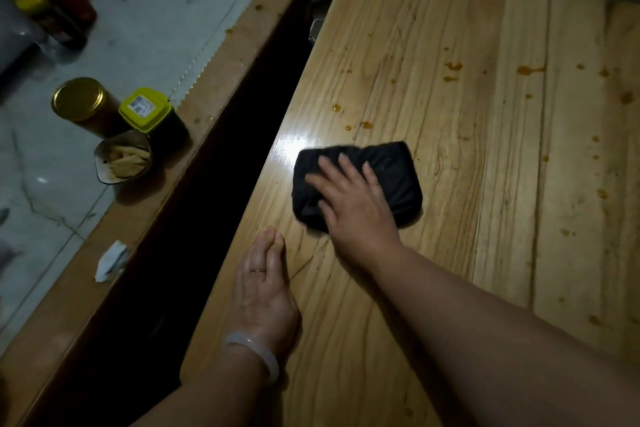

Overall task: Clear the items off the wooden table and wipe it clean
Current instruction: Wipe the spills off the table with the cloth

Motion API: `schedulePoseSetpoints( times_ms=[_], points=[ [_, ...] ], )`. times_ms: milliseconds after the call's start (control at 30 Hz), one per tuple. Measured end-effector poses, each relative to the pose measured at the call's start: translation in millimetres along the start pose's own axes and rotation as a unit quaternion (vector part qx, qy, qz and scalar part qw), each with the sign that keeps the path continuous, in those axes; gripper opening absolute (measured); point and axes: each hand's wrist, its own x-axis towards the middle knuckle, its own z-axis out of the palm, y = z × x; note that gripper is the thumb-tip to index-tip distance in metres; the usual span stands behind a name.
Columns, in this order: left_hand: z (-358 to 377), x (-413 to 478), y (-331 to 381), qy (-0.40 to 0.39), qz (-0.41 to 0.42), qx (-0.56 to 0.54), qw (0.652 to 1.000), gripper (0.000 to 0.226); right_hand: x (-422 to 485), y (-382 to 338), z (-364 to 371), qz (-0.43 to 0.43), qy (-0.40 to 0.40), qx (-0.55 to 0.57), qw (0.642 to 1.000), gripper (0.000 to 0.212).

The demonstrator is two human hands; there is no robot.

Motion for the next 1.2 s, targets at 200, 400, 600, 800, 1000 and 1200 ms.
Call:
schedulePoseSetpoints(
  times_ms=[200, 400, 600, 800, 1000, 1200],
  points=[
    [5, 2, -7, 0.013, 0.009, -0.012, 1.000, 0.055, -82, -8, 17, -0.078, -0.038, -0.003, 0.996, 0.048],
    [16, 3, -11, 0.051, 0.018, -0.034, 0.998, 0.055, -36, -15, 19, -0.087, -0.024, 0.004, 0.996, 0.047],
    [18, 7, -12, 0.060, 0.008, -0.016, 0.998, 0.056, 33, -24, 16, -0.106, -0.051, -0.035, 0.992, 0.049],
    [18, 5, -15, 0.032, 0.016, 0.009, 0.999, 0.056, 50, -35, 18, -0.051, -0.035, -0.046, 0.997, 0.048],
    [13, 3, -9, 0.026, 0.003, 0.004, 1.000, 0.053, -41, -9, 14, -0.048, -0.017, -0.034, 0.998, 0.049],
    [6, 12, -7, 0.023, -0.004, 0.002, 1.000, 0.051, -82, 38, 4, -0.078, -0.005, -0.043, 0.996, 0.048]
  ],
)
